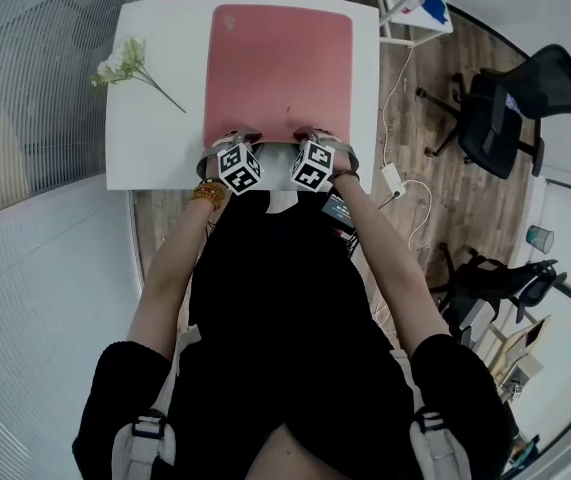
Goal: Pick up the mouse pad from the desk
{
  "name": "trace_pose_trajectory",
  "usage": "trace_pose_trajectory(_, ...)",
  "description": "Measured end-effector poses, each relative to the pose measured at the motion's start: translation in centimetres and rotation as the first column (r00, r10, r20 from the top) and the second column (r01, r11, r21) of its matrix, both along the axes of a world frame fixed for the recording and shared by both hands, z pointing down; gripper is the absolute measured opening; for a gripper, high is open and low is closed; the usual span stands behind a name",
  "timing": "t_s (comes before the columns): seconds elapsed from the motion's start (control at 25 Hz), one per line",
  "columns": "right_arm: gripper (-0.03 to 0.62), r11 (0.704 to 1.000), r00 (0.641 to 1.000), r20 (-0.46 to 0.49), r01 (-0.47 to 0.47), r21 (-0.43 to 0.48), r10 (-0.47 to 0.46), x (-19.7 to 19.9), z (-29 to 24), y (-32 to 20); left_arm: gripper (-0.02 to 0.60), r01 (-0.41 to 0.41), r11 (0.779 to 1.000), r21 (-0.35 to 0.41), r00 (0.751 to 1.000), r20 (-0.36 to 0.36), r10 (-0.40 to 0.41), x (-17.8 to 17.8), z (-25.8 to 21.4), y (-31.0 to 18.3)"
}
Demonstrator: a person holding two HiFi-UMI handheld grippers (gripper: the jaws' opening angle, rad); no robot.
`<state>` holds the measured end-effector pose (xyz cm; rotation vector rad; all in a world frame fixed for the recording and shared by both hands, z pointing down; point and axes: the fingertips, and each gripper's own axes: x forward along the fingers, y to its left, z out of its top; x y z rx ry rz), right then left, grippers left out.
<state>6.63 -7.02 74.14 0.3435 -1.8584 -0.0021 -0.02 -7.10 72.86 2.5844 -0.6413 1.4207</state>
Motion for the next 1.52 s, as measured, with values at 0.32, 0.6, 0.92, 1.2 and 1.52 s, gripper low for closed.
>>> trace_pose_trajectory(0.32, 0.054, 0.986, 0.991, 0.016, -0.131, -0.104, 0.134, 0.2, 0.4, 0.9, 0.045, 0.090, 0.991, -0.097, 0.994, -0.053, -0.096, 0.2, 0.5, 1.0)
trace_pose_trajectory(0.6, 0.053, 0.970, 0.979, 0.024, -0.197, -0.142, 0.203, 0.2, 0.9, 1.4, 0.046, 0.095, 0.984, -0.150, 0.992, -0.069, -0.107, -0.1, 0.9, 1.4)
trace_pose_trajectory(0.92, 0.051, 0.955, 0.971, 0.041, -0.223, -0.195, 0.235, 0.0, 0.2, 1.4, 0.046, 0.163, 0.964, -0.212, 0.977, -0.100, -0.187, -0.1, 0.7, 1.3)
trace_pose_trajectory(1.2, 0.049, 0.948, 0.974, 0.024, -0.214, -0.235, 0.226, -0.1, 0.2, 2.1, 0.046, 0.203, 0.946, -0.253, 0.965, -0.110, -0.236, -0.1, 0.8, 1.9)
trace_pose_trajectory(1.52, 0.048, 0.928, 0.963, 0.042, -0.244, -0.280, 0.266, 0.0, -0.1, 3.0, 0.045, 0.219, 0.930, -0.296, 0.958, -0.116, -0.263, 0.0, 0.3, 2.7)
